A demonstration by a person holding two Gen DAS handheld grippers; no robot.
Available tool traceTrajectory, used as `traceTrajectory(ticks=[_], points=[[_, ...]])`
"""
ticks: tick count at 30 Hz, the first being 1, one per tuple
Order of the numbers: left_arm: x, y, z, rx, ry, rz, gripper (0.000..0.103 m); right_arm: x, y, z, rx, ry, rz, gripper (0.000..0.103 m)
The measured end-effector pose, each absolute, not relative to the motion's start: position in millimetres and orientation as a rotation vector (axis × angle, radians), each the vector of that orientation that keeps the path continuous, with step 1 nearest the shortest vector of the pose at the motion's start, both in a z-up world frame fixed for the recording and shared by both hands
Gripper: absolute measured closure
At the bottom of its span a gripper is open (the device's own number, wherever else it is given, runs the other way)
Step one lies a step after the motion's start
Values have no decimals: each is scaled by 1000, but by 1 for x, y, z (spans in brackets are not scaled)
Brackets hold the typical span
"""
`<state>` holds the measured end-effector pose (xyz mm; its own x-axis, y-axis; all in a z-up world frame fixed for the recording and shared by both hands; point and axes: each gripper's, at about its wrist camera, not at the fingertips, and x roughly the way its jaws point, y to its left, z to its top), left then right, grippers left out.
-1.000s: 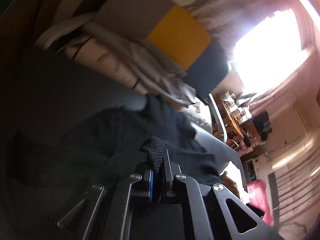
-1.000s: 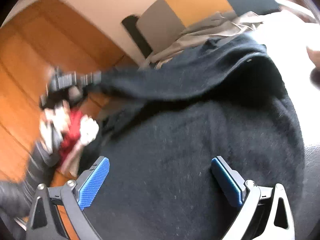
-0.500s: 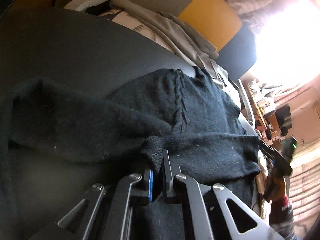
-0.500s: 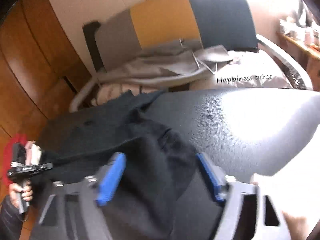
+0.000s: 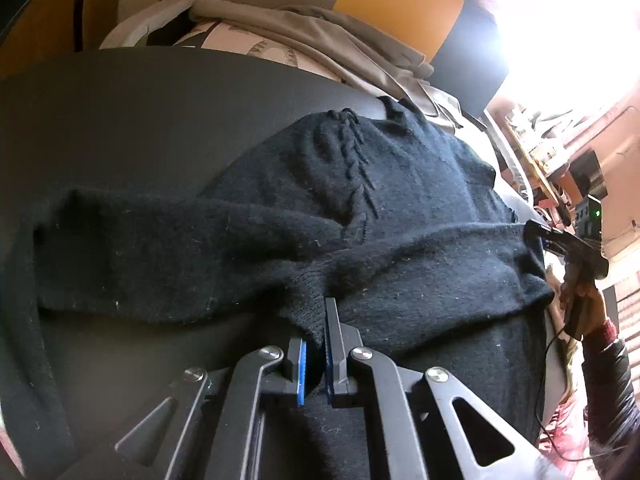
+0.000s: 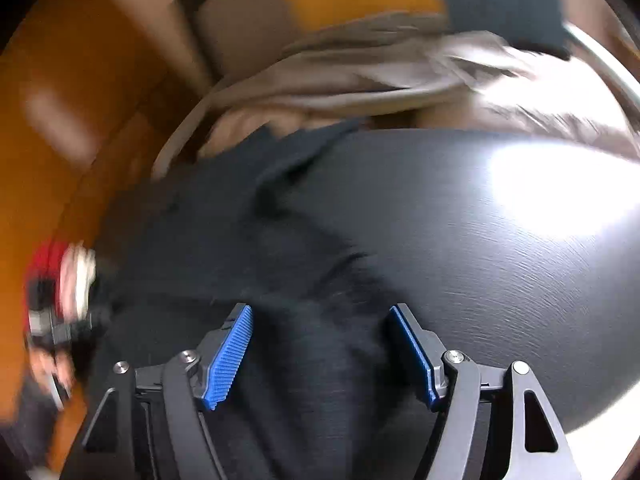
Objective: Fold clothes
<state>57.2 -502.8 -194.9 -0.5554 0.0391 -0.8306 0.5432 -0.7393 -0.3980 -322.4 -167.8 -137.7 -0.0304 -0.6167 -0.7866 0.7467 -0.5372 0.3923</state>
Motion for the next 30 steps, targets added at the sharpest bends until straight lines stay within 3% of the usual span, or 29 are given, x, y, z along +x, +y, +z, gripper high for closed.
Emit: traceTrajectory(ticks=[4, 9, 18, 22, 24, 30], points=[[55, -500, -194, 1273, 925, -2352, 98, -330, -165, -137, 1265, 277, -1891, 32], [56, -498, -199, 1290, 937, -2350, 98, -310, -179, -142, 1116, 702, -1985, 36], [58, -498, -203, 1278, 951, -2365, 98, -306, -144, -136, 1127, 612, -1874, 33], [56, -492, -202, 1286, 885, -2371, 96, -293, -157, -144, 1029, 701, -1903, 20], [55, -490, -203, 1290, 870, -2357, 95, -296, -164, -146, 983, 763, -1980, 3], [51, -479, -200, 1322, 757, -2348, 95, -345, -162, -152, 980, 835, -2251, 1]])
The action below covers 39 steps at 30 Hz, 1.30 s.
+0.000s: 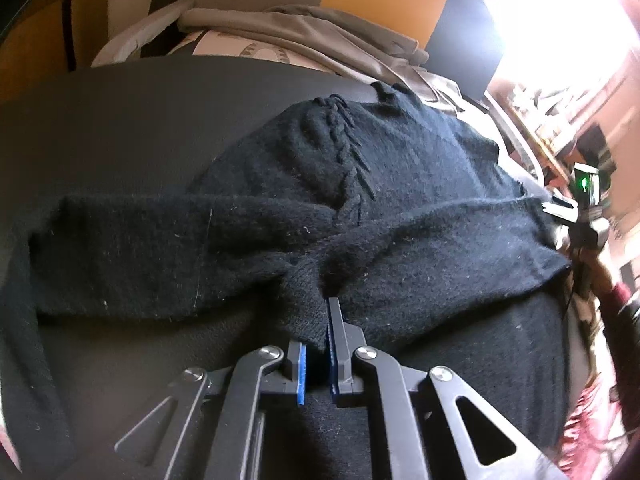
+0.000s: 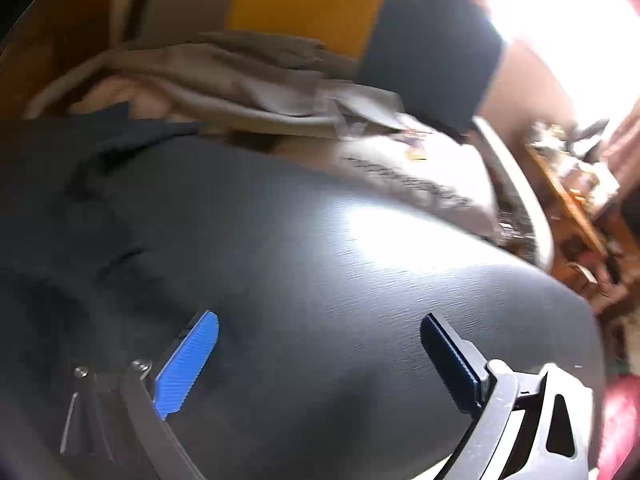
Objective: Fold clothes
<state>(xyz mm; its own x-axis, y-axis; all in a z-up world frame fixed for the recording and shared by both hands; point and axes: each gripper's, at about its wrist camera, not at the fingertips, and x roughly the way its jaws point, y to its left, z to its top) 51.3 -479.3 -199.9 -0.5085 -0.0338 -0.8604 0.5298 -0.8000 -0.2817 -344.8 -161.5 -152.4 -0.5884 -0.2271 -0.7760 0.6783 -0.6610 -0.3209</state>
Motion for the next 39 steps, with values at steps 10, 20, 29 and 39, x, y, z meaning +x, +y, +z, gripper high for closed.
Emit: traceTrajectory(ticks=[10, 20, 29, 39], points=[[54, -472, -193, 1310, 724, -2350, 96, -312, -150, -114, 914, 782, -2097, 6], [72, -465, -191, 1351, 660, -2312, 97, -301, -177, -146, 888, 1131, -1956, 1], [82, -451, -169, 1277, 707, -2418, 97, -320, -130, -126, 967, 1030, -2120, 3], [114, -433, -141, 1099, 819, -2554, 97, -207, -180, -98, 883, 717, -1708, 3]])
